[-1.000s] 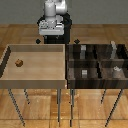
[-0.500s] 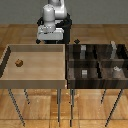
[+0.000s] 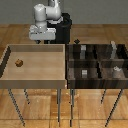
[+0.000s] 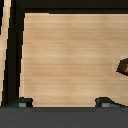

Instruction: Place the loaf of bread into the appropriate compartment.

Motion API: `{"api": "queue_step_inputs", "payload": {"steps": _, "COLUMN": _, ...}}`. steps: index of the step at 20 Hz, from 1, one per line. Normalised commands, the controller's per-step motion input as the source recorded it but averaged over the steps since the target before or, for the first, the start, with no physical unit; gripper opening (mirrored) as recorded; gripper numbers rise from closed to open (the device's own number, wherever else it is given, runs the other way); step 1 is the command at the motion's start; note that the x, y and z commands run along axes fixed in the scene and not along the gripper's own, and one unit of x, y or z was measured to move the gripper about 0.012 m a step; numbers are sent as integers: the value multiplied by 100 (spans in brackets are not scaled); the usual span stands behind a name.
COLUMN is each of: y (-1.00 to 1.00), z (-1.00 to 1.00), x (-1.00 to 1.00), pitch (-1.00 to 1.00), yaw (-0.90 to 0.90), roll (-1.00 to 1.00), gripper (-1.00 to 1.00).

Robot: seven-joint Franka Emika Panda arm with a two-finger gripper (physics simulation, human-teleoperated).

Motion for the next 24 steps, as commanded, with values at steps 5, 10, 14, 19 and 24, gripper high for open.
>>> {"api": "queue_step_inputs", "payload": {"steps": 5, "y": -20, "z": 0, "x": 0, "pitch": 0, "yaw": 0, "roll": 0, "gripper": 100}}
{"api": "queue_step_inputs", "payload": {"steps": 10, "y": -80, "z": 0, "x": 0, "pitch": 0, "yaw": 0, "roll": 0, "gripper": 100}}
{"api": "queue_step_inputs", "payload": {"steps": 14, "y": -100, "z": 0, "x": 0, "pitch": 0, "yaw": 0, "roll": 0, "gripper": 100}}
{"api": "queue_step_inputs", "payload": {"steps": 19, "y": -100, "z": 0, "x": 0, "pitch": 0, "yaw": 0, "roll": 0, "gripper": 100}}
{"api": "queue_step_inputs", "payload": {"steps": 24, "y": -20, "z": 0, "x": 60, "pitch": 0, "yaw": 0, "roll": 0, "gripper": 100}}
